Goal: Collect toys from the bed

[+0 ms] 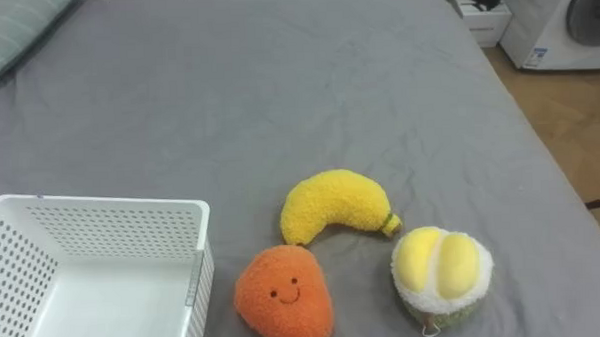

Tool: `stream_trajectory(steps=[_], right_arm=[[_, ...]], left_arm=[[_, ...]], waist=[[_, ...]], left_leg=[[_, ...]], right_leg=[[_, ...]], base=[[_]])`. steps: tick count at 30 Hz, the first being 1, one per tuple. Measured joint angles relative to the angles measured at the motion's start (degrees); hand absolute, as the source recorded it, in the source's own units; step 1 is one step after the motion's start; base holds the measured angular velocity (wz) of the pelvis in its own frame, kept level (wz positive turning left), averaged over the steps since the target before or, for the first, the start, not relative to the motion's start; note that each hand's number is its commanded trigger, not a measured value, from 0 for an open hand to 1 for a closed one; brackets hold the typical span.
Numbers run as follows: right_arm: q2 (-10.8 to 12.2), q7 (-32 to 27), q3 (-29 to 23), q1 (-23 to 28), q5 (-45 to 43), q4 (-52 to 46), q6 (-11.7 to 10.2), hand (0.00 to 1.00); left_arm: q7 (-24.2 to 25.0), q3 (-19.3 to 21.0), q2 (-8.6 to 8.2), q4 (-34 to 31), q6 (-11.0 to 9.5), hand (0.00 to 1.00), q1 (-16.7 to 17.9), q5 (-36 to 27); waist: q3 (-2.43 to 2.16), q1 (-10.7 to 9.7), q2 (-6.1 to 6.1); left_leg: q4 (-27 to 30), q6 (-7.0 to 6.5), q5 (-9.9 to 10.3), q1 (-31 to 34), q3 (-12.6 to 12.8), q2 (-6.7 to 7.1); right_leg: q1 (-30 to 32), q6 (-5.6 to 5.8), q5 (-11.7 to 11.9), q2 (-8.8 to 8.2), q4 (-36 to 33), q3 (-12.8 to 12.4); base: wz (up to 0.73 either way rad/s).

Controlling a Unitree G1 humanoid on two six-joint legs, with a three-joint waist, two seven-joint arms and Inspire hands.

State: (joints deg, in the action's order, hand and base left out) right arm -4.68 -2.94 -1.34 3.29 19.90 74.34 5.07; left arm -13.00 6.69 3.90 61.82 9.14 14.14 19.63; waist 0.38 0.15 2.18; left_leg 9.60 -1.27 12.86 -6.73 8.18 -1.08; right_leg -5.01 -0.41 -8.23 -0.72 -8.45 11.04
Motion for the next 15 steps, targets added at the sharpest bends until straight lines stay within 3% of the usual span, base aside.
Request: stream_trajectory(steps=[15], right_arm=[[-0.01, 0.67, -0.05, 0.14, 0.86, 0.13, -0.05, 0.00]], left_arm=[[-0.11, -0.04, 0.00, 0.04, -0.95, 0.00, 0.37, -1.62]], waist=[[0.16, -0.06, -0.30]], left_leg=[[-0.24, 0.01, 0.01, 0.05, 0.06, -0.05]], right_leg=[[-0.10, 0.03, 0.13, 0.16, 0.65, -0.11]], base=[[0.00]])
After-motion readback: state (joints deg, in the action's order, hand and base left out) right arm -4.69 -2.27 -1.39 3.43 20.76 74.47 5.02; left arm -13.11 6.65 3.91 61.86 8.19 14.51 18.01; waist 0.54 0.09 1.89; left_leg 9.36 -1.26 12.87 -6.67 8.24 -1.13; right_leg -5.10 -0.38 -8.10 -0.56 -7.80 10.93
